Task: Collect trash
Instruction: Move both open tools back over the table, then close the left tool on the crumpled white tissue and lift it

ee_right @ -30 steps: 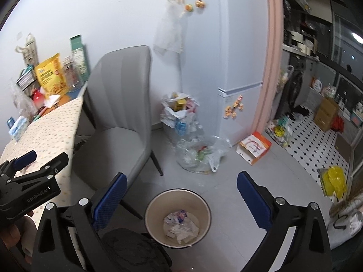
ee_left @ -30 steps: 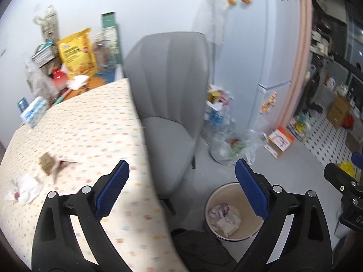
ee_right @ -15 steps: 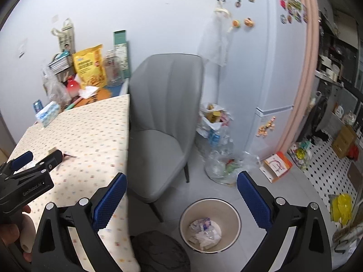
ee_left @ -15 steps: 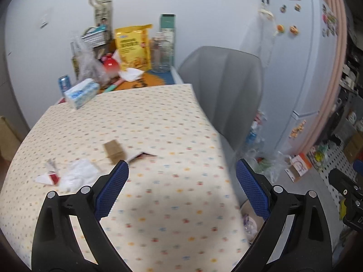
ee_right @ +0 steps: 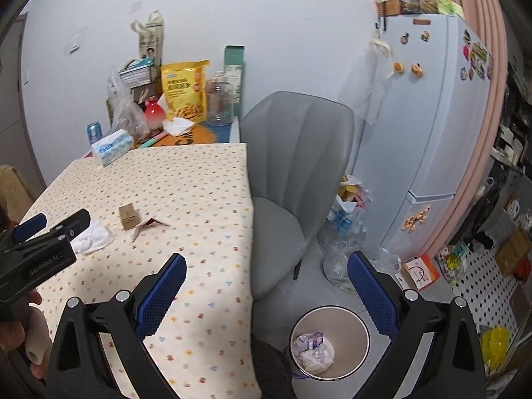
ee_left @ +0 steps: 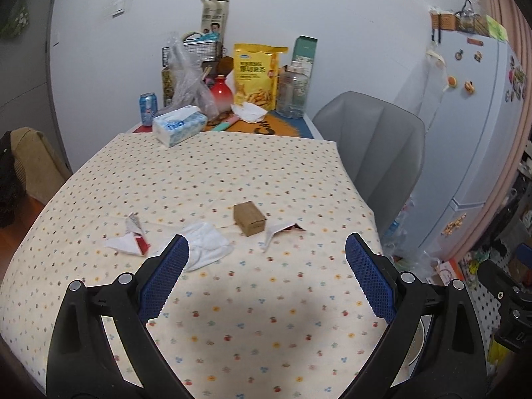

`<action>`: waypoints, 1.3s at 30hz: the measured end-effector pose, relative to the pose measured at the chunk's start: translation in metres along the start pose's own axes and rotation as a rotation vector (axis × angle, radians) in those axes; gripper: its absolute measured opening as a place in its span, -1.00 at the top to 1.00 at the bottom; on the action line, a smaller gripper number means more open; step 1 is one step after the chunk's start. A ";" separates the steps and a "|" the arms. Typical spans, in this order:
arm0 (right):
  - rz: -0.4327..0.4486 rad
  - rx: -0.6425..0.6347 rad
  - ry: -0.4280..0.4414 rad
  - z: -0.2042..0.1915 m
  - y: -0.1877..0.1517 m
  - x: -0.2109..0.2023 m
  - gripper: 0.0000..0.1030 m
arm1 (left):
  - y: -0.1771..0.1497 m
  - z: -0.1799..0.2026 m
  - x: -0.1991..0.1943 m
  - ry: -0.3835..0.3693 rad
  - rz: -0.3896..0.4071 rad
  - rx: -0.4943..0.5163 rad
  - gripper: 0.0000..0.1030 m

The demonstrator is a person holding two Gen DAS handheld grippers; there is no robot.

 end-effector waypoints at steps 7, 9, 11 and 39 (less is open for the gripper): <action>-0.014 -0.033 0.027 -0.026 -0.005 0.002 -0.85 | -0.010 -0.030 0.000 0.033 -0.015 -0.034 -0.83; -0.019 -0.044 0.035 -0.033 -0.007 0.004 -0.85 | -0.013 -0.036 0.001 0.040 -0.021 -0.042 -0.83; -0.025 -0.055 0.042 -0.039 -0.009 0.006 -0.85 | -0.015 -0.042 0.004 0.046 -0.028 -0.051 -0.83; -0.142 -0.093 0.168 -0.106 -0.018 0.091 -0.85 | -0.040 -0.094 0.085 0.128 -0.177 -0.088 -0.83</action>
Point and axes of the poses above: each gripper's, at about its wrist camera, not at the fingertips, and x roughly the way its jaws point, z to its right, y to its top, the point moved 10 cm from there along x, roughly the way its jaws point, and after that the axes turned 7 degrees about x, right-handed, at the moved point
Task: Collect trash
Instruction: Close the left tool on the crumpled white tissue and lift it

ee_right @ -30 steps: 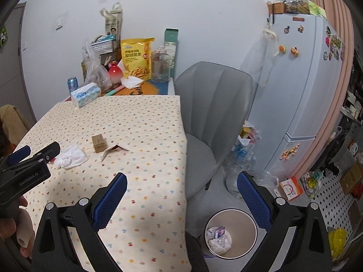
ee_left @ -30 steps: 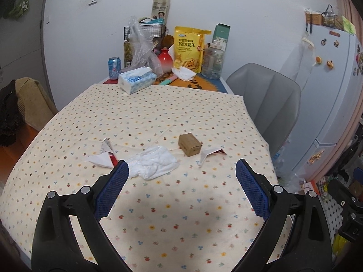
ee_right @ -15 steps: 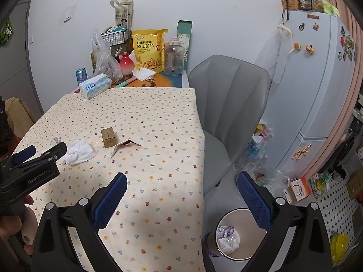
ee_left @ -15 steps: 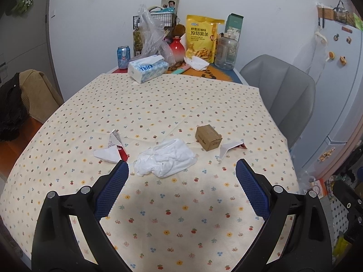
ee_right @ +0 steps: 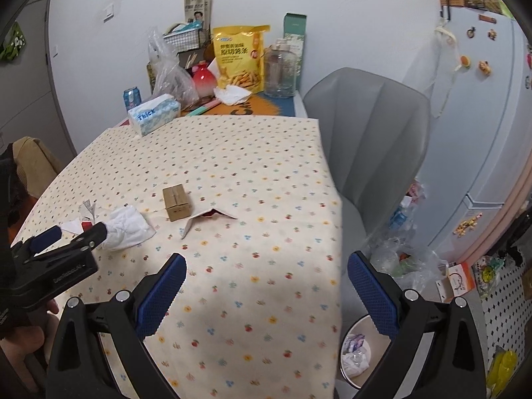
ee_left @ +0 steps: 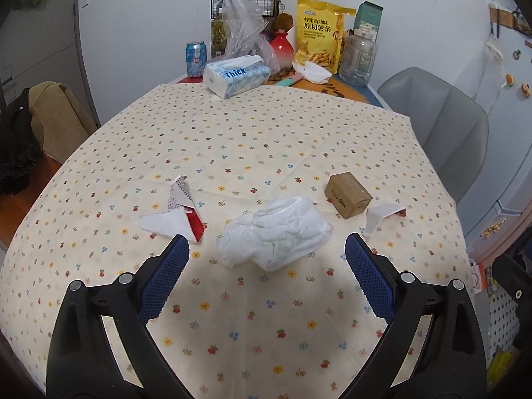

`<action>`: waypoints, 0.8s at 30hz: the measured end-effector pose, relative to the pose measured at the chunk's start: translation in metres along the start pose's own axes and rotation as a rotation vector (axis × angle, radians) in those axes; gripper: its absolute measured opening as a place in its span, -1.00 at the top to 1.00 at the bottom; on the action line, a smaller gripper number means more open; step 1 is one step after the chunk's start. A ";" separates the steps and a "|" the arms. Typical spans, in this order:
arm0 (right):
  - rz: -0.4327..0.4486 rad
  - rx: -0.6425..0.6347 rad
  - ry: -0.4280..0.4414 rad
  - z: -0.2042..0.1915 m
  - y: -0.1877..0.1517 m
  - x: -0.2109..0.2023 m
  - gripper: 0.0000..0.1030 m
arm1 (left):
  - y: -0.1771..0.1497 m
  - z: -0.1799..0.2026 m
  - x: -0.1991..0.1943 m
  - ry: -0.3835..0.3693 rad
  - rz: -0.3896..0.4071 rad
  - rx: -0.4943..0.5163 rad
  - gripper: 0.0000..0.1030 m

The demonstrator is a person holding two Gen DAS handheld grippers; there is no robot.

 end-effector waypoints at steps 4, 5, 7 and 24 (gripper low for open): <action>-0.019 -0.010 0.007 -0.002 0.005 0.016 -0.85 | 0.001 0.004 0.022 0.027 -0.045 0.013 -0.83; -0.021 -0.012 0.006 -0.002 0.006 0.019 -0.85 | 0.001 0.004 0.030 0.030 -0.059 0.014 -0.82; -0.032 -0.011 0.002 -0.001 0.009 0.028 -0.85 | 0.000 0.005 0.041 0.028 -0.084 0.009 -0.82; -0.116 -0.106 0.062 -0.046 0.020 0.087 -0.85 | 0.026 0.000 0.066 0.018 -0.099 -0.016 0.65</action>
Point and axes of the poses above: each gripper's, at about its wrist camera, not at the fingertips, and x roughly the way its jaws point, z to its right, y to its top, the point moved 10 cm from there along x, roughly the way its jaws point, and after that the axes turned 7 degrees about x, right-handed, at the moved point
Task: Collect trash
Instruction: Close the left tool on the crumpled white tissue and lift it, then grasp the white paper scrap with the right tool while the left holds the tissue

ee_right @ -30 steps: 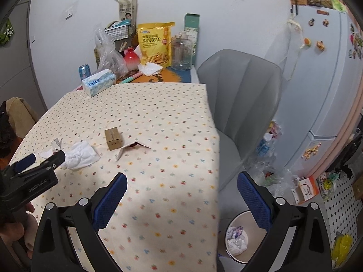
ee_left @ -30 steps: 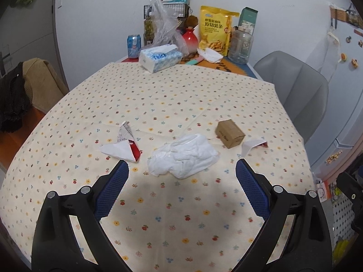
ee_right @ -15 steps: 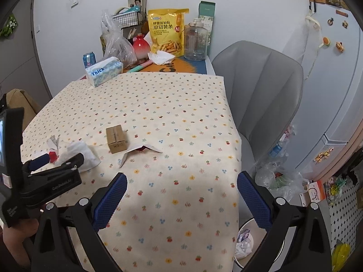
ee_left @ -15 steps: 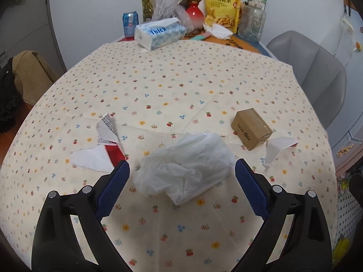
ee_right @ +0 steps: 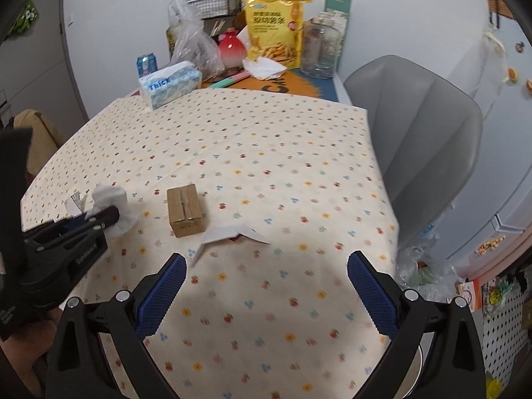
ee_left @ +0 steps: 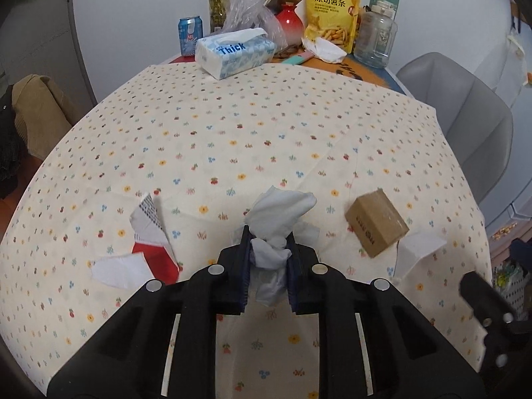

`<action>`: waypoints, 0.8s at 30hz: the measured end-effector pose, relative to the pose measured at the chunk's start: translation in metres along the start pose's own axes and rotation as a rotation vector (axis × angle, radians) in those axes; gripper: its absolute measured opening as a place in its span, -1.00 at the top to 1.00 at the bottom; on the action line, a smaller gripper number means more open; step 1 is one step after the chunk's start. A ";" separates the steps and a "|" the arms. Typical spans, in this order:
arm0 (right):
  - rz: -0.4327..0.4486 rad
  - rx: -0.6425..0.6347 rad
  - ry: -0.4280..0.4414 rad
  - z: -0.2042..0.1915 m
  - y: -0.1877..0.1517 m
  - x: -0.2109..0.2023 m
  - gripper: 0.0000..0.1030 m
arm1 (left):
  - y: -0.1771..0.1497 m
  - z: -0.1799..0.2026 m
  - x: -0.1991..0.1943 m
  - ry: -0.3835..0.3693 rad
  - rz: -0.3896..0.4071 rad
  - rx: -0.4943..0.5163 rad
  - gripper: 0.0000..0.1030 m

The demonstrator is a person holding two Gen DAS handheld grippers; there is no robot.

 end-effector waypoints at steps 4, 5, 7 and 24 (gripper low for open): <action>-0.026 -0.024 0.019 -0.012 0.001 0.019 -0.85 | 0.006 -0.002 0.003 0.005 0.001 0.002 0.65; -0.030 -0.030 0.024 -0.015 0.001 0.023 -0.85 | 0.006 -0.003 0.004 0.008 -0.001 0.003 0.65; -0.041 -0.041 0.031 -0.021 0.001 0.032 -0.85 | 0.005 -0.006 0.009 0.014 -0.011 0.000 0.65; -0.106 -0.028 0.105 -0.016 -0.008 0.036 0.60 | 0.009 0.005 0.002 0.000 0.011 0.018 0.65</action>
Point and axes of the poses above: each gripper's, at about its wrist camera, not at the fingertips, and x roughly the way its jaws point, z to its right, y to its top, the point moved 10 cm from there along x, roughly the way its jaws point, and after that the axes turned 7 degrees about x, right-handed, at the moved point
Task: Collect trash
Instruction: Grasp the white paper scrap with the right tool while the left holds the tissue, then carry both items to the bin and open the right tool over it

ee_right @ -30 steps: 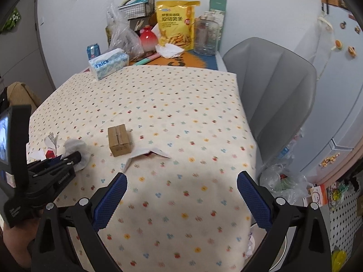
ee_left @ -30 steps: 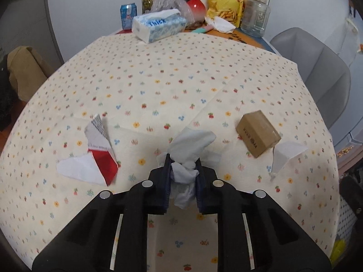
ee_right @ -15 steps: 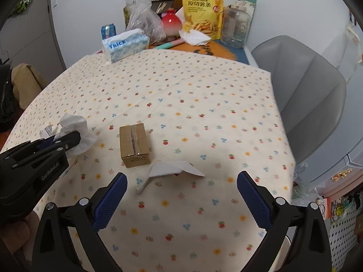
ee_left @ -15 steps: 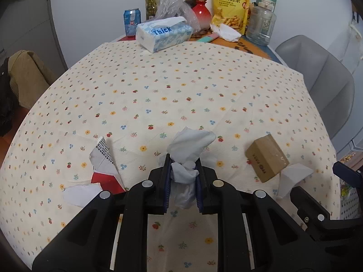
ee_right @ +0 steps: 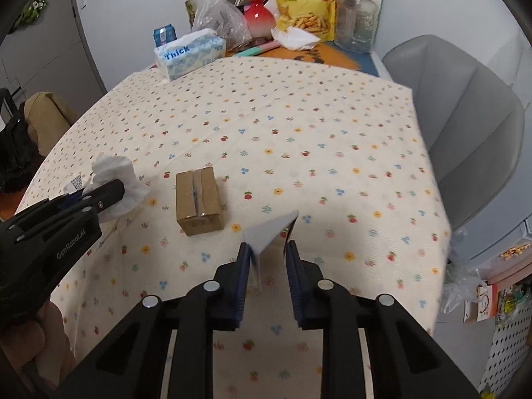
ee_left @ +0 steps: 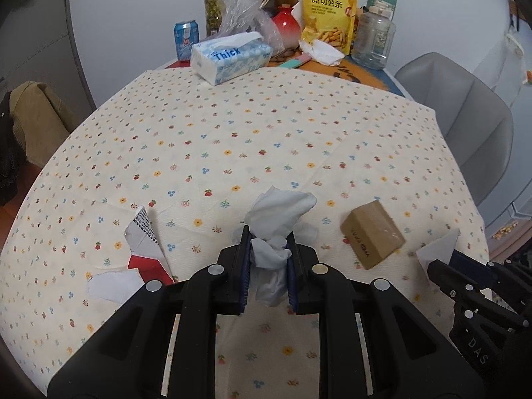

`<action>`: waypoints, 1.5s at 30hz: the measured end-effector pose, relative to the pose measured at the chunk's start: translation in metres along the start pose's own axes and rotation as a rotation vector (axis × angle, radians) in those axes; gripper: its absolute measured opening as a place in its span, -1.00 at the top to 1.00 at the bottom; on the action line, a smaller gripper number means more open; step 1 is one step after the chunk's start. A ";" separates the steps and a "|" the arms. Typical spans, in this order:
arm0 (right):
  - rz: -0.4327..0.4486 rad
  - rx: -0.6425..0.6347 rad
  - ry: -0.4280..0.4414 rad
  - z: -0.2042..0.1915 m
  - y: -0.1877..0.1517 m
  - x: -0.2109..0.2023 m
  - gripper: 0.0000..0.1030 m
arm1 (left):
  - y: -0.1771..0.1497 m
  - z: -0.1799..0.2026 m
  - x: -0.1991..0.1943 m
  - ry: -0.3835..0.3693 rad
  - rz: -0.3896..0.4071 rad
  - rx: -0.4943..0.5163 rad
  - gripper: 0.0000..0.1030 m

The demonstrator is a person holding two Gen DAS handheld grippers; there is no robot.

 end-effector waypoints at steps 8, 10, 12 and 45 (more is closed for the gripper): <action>0.052 0.007 -0.026 0.011 -0.013 -0.045 0.61 | -0.008 0.025 -0.031 -0.039 0.037 0.023 0.65; 0.063 0.012 -0.034 0.015 -0.017 -0.054 0.61 | -0.010 0.031 -0.038 -0.049 0.048 0.028 0.65; 0.075 0.018 -0.042 0.020 -0.021 -0.064 0.61 | -0.012 0.040 -0.046 -0.062 0.062 0.035 0.65; 0.161 0.302 -0.210 0.209 -0.104 -0.155 0.59 | -0.040 0.245 -0.094 -0.239 0.108 0.290 0.65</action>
Point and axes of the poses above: each gripper's, at about its wrist camera, not at the fingertips, and x roughly the way its jaws point, z to its right, y to its top, the point moved 10 cm from there along x, roughly the way its jaws point, and after that the axes turned 7 degrees about x, right-handed, at the moved point
